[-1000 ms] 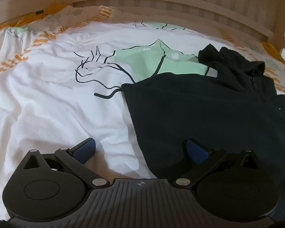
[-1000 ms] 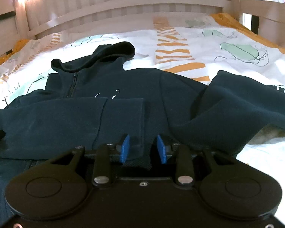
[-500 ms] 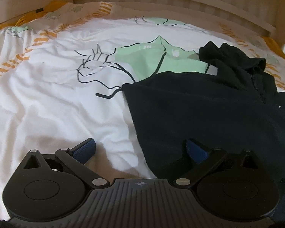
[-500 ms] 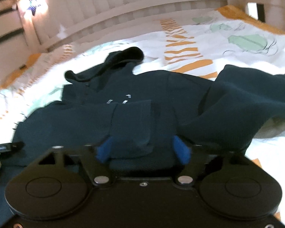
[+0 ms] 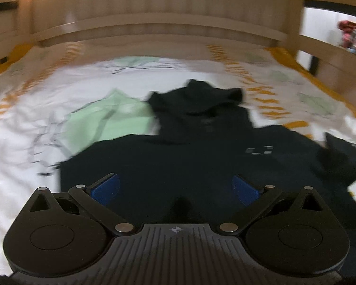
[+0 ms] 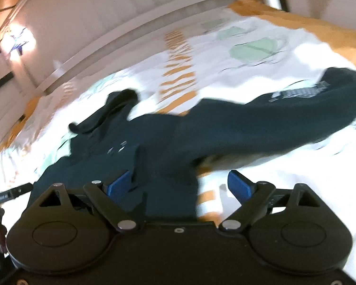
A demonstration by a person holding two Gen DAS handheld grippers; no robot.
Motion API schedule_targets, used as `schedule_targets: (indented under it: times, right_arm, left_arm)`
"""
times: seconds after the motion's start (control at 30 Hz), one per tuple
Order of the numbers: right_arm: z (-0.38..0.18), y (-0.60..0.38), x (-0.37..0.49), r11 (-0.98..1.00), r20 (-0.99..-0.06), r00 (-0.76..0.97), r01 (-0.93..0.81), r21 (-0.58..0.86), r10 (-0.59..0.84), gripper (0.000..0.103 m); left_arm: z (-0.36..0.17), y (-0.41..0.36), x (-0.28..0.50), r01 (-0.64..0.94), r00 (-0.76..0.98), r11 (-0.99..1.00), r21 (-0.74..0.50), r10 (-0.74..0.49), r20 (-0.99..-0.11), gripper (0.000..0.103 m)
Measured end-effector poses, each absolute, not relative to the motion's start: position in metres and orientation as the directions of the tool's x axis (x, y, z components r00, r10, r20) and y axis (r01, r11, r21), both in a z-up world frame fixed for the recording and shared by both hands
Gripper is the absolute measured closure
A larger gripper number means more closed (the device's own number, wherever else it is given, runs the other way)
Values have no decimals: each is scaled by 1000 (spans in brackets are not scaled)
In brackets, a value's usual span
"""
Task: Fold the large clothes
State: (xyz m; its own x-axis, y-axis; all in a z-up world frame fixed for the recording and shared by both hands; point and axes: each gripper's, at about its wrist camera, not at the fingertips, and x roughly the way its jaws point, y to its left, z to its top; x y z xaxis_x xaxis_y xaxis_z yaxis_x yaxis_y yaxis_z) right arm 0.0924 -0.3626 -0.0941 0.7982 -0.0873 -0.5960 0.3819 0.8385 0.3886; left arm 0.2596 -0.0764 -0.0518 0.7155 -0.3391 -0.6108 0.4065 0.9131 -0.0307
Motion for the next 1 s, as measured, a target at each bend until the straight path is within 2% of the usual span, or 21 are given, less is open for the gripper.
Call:
schedule_targets:
  times: [0.2, 0.37, 0.47, 0.57, 0.87, 0.9, 0.93, 0.97, 1.0]
  right_arm:
    - [-84, -422, 73, 788, -616, 757, 509, 346, -218, 13]
    - [-91, -482, 58, 682, -641, 701, 636, 362, -313, 13]
    - [-104, -514, 52, 602, -661, 672, 692, 399, -334, 13]
    - [-116, -537, 49, 552, -666, 658, 720, 419, -352, 13]
    - [-142, -579, 41, 426, -607, 719, 692, 582, -338, 16]
    - [-143, -580, 41, 425, -604, 722, 689, 587, -337, 21]
    - [-143, -581, 42, 427, -604, 724, 687, 588, -334, 34]
    - [-144, -583, 44, 429, -609, 723, 687, 586, -327, 42]
    - [-145, -584, 44, 428, -615, 720, 690, 584, -321, 60]
  left_arm:
    - [-81, -120, 261, 419, 679, 905, -78, -369, -634, 0]
    - [-118, -144, 266, 410, 662, 912, -22, -314, -680, 0]
    - [-129, -146, 257, 404, 708, 915, 13, -303, -638, 0]
    - [-130, -145, 255, 401, 714, 916, 16, -301, -632, 0]
    - [-133, -145, 253, 396, 724, 918, 27, -294, -625, 0]
    - [-133, -145, 253, 396, 724, 918, 26, -294, -624, 0]
    - [-133, -145, 253, 397, 723, 918, 26, -295, -624, 0]
    - [-133, -145, 253, 397, 724, 917, 27, -295, -624, 0]
    - [-133, -145, 253, 397, 724, 917, 28, -294, -624, 0]
